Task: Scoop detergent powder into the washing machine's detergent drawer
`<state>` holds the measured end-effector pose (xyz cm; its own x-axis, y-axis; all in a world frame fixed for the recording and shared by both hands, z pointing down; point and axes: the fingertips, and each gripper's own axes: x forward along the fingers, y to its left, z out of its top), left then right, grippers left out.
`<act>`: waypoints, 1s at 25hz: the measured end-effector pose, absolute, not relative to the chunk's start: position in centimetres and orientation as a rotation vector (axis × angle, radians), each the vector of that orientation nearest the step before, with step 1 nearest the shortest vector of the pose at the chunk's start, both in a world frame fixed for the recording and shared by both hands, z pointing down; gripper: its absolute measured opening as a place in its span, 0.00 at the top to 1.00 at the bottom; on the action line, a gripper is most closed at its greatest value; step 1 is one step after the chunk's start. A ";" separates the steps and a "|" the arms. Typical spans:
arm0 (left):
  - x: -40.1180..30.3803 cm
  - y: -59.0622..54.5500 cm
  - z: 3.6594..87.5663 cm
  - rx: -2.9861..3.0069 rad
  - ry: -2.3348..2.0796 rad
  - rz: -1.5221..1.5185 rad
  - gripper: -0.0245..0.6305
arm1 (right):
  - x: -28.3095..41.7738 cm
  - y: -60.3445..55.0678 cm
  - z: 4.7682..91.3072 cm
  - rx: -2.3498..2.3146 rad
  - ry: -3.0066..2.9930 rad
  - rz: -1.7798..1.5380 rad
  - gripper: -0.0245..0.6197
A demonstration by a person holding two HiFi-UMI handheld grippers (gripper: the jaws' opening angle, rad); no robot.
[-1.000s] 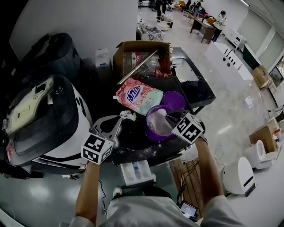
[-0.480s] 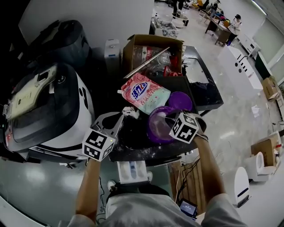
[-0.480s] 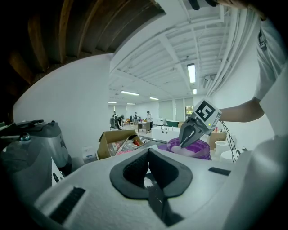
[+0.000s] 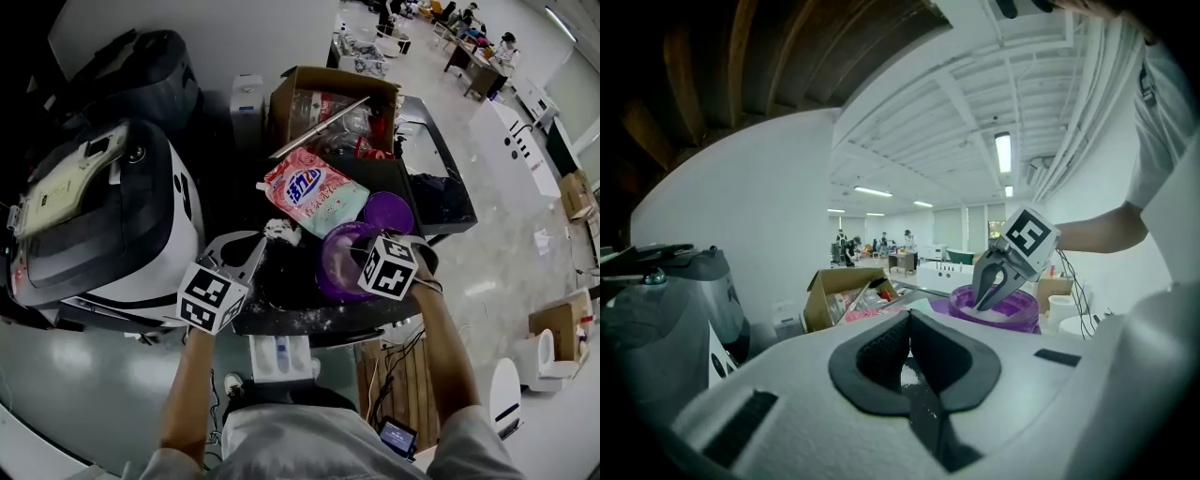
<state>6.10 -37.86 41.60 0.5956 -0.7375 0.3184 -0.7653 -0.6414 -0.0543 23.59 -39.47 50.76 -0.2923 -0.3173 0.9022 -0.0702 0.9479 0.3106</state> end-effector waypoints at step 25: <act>3.9 -36.7 42.9 2.687 -1.298 0.501 0.95 | 21.6 -36.1 52.6 0.043 -1.898 -0.114 0.94</act>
